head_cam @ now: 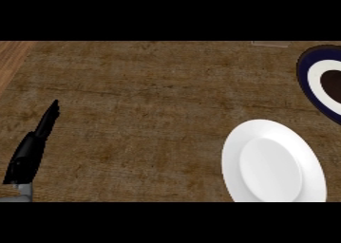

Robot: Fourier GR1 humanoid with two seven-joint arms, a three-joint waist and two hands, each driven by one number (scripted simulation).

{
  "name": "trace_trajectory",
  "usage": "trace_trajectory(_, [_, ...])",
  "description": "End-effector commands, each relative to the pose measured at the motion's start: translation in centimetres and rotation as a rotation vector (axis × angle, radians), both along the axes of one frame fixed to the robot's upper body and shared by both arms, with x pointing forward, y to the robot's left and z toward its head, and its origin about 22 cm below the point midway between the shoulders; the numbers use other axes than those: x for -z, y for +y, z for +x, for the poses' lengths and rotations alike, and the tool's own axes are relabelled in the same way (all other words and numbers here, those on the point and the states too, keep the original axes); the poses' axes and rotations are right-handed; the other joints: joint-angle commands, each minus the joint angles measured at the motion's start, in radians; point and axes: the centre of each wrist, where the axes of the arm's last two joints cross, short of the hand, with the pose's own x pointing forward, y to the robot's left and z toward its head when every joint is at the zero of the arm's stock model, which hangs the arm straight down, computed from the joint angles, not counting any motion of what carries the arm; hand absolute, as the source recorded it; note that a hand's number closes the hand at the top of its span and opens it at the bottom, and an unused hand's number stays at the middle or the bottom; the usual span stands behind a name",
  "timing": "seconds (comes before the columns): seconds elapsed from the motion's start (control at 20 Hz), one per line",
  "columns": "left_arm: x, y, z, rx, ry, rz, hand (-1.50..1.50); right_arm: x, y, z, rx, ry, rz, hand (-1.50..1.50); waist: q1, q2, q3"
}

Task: Pick the squash from the plate and place it in the plate

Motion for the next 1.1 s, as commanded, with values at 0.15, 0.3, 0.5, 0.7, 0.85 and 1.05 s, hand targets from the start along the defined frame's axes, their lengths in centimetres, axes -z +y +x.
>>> trace_trajectory(0.15, [0.0,-0.5,0.7,0.019,0.010,0.007,0.00,0.2,2.0,3.6,-0.186,0.104,0.015,1.50,0.020,0.002,-0.005])
trace_trajectory(0.3, [0.8,-0.9,0.5,0.022,0.017,0.001,0.00,0.3,3.5,5.7,-0.207,0.139,-0.012,1.50,0.030,0.004,-0.006])
trace_trajectory(0.5, [-0.2,-0.3,0.8,0.015,-0.005,0.014,0.00,4.4,5.2,7.3,-0.239,0.209,-0.041,1.50,0.008,-0.001,-0.004])
trace_trajectory(0.7, [-0.1,-0.3,1.0,0.009,0.023,-0.005,0.00,4.5,7.1,9.6,-0.303,0.262,-0.041,1.50,0.000,-0.004,-0.006])
trace_trajectory(0.85, [0.9,-0.7,0.4,0.019,0.019,0.002,0.00,7.1,8.6,10.9,-0.284,0.338,0.127,1.50,0.004,-0.004,-0.006])
trace_trajectory(1.05, [0.1,-1.0,0.4,0.016,0.004,0.003,0.00,7.4,9.6,12.1,-0.212,0.422,0.085,-1.50,-0.003,-0.006,-0.006])
